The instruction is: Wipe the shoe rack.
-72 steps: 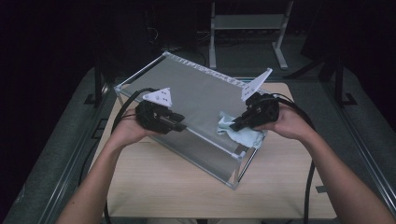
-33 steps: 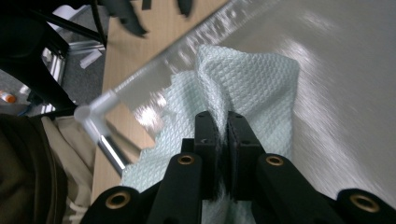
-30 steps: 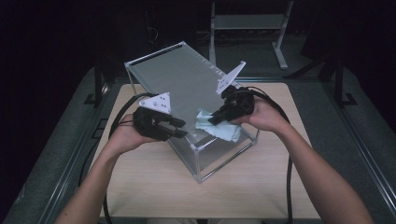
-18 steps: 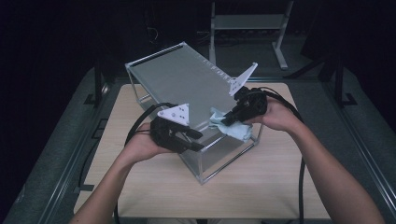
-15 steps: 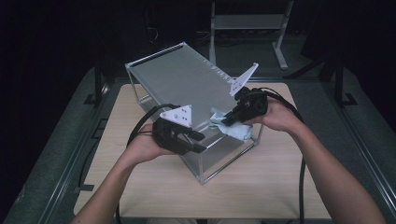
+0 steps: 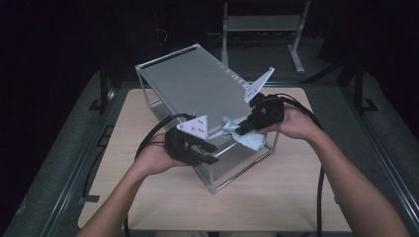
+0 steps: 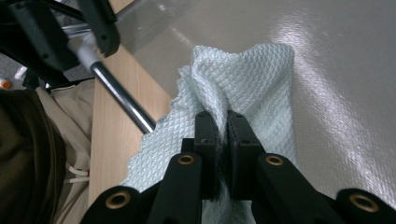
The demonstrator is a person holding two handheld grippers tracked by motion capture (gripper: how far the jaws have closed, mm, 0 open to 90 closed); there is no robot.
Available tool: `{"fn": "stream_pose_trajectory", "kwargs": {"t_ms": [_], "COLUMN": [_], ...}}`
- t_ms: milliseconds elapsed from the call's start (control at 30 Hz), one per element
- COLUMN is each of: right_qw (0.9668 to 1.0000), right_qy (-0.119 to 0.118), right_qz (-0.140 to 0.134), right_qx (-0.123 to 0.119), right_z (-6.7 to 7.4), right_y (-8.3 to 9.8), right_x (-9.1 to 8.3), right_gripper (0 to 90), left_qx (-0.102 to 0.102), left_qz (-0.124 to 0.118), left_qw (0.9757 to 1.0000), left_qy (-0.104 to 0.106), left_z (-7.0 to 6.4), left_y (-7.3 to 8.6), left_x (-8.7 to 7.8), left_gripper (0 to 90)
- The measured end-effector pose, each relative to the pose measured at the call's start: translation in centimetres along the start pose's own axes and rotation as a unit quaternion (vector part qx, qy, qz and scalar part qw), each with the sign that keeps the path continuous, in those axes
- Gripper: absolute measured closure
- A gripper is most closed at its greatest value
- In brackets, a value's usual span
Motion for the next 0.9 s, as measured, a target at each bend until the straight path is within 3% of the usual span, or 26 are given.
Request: {"fn": "stream_pose_trajectory", "kwargs": {"t_ms": [233, 367, 500, 633, 733, 900], "right_qw": [0.9997, 0.9988, 0.9986, 0.999, 0.9993, 0.9996], "right_qy": [-0.025, -0.041, -0.028, -0.02, -0.015, 0.002], "right_qz": [0.0, 0.017, 0.027, 0.014, 0.019, 0.026], "right_qx": [-0.003, -0.019, -0.036, -0.038, -0.028, 0.009], "right_z": [0.7, 1.3, 1.2, 0.8, 0.5, 0.4], "right_y": [-0.5, -1.3, -2.8, -3.6, -2.5, 1.4], "right_x": [0.5, 1.0, 1.9, 2.2, 1.5, -1.2], "right_gripper": [84.2, 84.2, 83.7, 83.9, 83.9, 84.0], "left_qx": [-0.015, -0.027, -0.031, -0.041, -0.039, -0.038], "left_qz": [-0.007, -0.007, 0.005, 0.003, 0.002, 0.0], "left_qw": [0.9995, 0.9991, 0.9986, 0.9985, 0.9987, 0.9988], "left_qy": [-0.025, -0.032, -0.042, -0.036, -0.032, -0.031], "left_z": [1.9, 2.6, 3.3, 3.8, 3.9, 3.9], "left_y": [1.1, 1.5, 2.2, 2.6, 2.7, 2.7], "left_x": [-1.7, -2.3, -2.8, -3.3, -3.4, -3.4], "left_gripper": [66.4, 68.4, 77.0, 77.7, 77.9, 78.2]}}
Point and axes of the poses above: each handheld gripper's, and its own axes: x roughly forward along the jaws, y roughly out of its underside, z roughly to its left, the point moved 5 cm from there along x, roughly forward along the jaws, and after that the axes turned 13 degrees about -x, right-handed, at the moved point
